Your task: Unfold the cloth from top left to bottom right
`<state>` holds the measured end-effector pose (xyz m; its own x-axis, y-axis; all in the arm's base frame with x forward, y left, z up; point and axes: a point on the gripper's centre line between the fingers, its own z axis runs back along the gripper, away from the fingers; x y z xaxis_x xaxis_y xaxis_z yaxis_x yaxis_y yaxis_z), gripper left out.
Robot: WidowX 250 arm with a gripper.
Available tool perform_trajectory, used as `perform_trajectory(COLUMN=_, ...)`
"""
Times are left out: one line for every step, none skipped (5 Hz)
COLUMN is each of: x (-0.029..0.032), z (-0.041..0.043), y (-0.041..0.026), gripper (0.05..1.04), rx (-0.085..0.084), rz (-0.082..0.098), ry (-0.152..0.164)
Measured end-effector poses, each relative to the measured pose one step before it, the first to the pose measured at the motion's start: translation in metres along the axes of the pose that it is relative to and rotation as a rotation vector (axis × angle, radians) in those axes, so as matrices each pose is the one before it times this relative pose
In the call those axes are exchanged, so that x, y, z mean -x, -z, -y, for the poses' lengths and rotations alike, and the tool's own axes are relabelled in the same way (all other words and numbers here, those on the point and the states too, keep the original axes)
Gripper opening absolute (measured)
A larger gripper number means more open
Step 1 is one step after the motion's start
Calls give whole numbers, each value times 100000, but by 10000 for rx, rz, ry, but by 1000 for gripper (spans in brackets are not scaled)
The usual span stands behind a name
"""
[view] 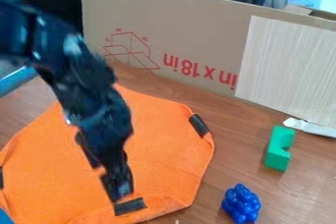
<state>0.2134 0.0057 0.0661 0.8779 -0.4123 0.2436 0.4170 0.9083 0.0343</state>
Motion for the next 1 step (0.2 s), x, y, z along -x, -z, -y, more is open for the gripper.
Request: perform_trajectory(x=-540, z=-3961, y=-2438, gripper=1000, rx=-955, rz=-64, ry=-1016)
